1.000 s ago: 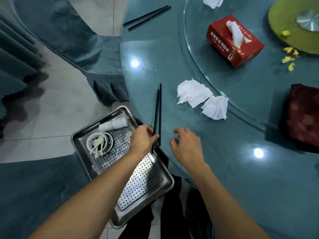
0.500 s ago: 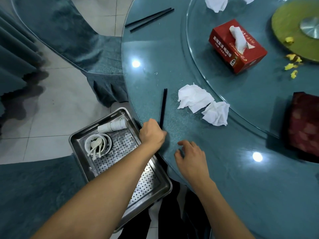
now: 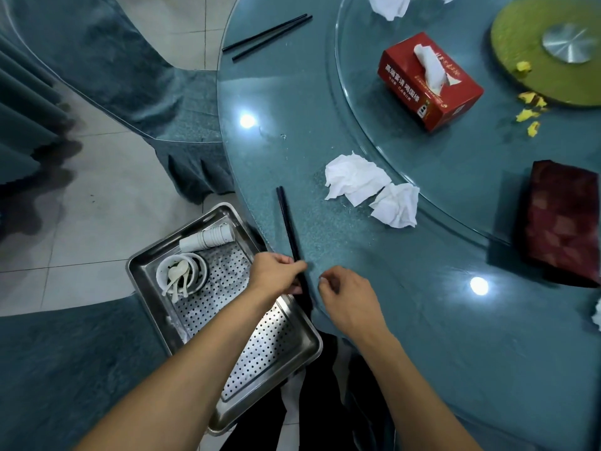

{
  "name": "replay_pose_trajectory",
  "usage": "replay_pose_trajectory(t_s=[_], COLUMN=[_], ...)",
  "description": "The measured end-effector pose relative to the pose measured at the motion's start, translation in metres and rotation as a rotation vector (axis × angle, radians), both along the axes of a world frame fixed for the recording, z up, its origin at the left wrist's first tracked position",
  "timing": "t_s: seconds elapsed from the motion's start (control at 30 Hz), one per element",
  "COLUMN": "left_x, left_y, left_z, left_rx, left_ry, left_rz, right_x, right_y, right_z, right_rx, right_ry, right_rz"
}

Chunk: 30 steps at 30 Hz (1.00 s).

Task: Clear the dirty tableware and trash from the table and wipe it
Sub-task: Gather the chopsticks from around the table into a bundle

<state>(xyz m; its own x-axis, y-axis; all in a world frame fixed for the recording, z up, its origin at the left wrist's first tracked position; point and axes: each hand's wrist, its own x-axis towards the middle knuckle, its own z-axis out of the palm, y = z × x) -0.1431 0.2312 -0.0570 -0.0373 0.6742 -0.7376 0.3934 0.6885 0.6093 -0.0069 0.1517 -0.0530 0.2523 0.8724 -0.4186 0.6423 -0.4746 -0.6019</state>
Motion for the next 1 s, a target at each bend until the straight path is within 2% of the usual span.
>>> replay_pose_trajectory(t_s=[0.1, 0.23, 0.33, 0.43, 0.6, 0.83, 0.93, 1.0], left_x=[-0.003, -0.007, -0.006, -0.001, 0.024, 0.074, 0.097, 0.112], left_y=[-0.017, -0.043, -0.065, -0.084, -0.104, -0.17, -0.191, -0.203], left_z=[0.02, 0.039, 0.055, 0.07, 0.089, 0.099, 0.098, 0.098], left_rx=[-0.066, -0.069, -0.027, -0.063, -0.268, -0.287, -0.259, -0.252], left_ry=[-0.209, -0.314, -0.365, -0.507, -0.783, -0.719, -0.685, -0.673], left_rz=[0.152, 0.127, 0.051, -0.011, 0.01, -0.278, -0.306, -0.297], right_x=[-0.003, -0.01, -0.013, -0.016, -0.02, 0.001, 0.022, 0.055], right_y=[-0.018, -0.054, -0.083, -0.113, -0.183, -0.268, -0.296, -0.311], right_z=[0.015, 0.032, 0.051, 0.066, 0.081, 0.084, 0.077, 0.069], right_rx=[-0.071, -0.014, 0.018, 0.07, 0.107, 0.119, 0.101, 0.118], right_ry=[0.173, 0.475, 0.582, 0.59, 0.599, 0.575, 0.584, 0.457], right_rz=[-0.002, -0.14, -0.193, -0.279, -0.461, -0.557, -0.581, -0.691])
